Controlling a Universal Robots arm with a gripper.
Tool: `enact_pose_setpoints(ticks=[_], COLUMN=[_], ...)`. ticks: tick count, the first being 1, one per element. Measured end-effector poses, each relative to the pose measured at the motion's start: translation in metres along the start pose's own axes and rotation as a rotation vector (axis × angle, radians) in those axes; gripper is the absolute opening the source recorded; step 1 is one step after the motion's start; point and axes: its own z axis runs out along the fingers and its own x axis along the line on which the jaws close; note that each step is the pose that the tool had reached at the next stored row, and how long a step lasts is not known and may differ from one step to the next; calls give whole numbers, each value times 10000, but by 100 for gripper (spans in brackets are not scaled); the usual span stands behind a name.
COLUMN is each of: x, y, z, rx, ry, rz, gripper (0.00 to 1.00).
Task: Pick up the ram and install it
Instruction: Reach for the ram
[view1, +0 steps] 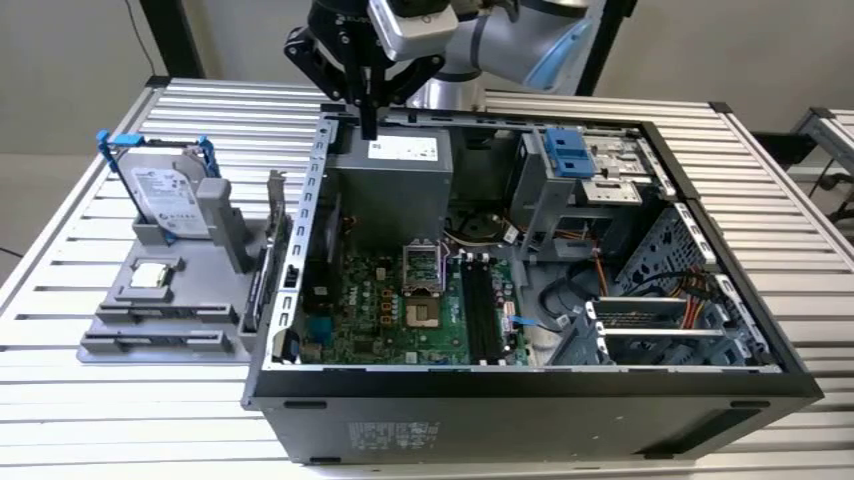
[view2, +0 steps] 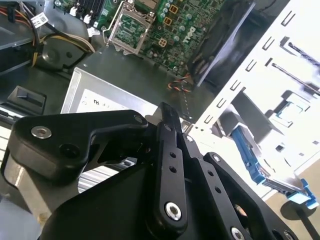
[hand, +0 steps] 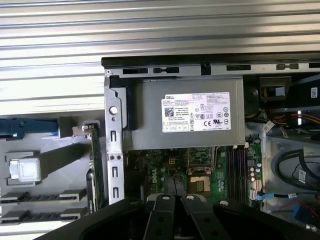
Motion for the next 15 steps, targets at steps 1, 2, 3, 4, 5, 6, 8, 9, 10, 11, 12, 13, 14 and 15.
enact_pose_setpoints(ticks=[1, 2, 3, 4, 5, 6, 8, 9, 10, 11, 12, 13, 14, 15], x=[7, 14, 20, 26, 31, 36, 48, 52, 58, 63, 68, 74, 80, 84], y=[0, -1, -1, -2, -2, -3, -3, -4, -4, -5, -5, -5, -6, -6], z=[-1, 0, -1, -1, -1, -1, -1, -1, -2, -2, -2, -2, -2, -2], rx=[1, 0, 0, 0, 0, 0, 1, 0, 0, 0, 0, 1, 0, 1], ry=[1, 0, 0, 0, 0, 0, 1, 0, 1, 1, 1, 1, 1, 1], rz=[0, 0, 0, 0, 0, 0, 0, 0, 0, 0, 0, 0, 0, 0], gripper=[0, 0, 0, 0, 0, 0, 0, 0, 0, 0, 0, 0, 0, 0])
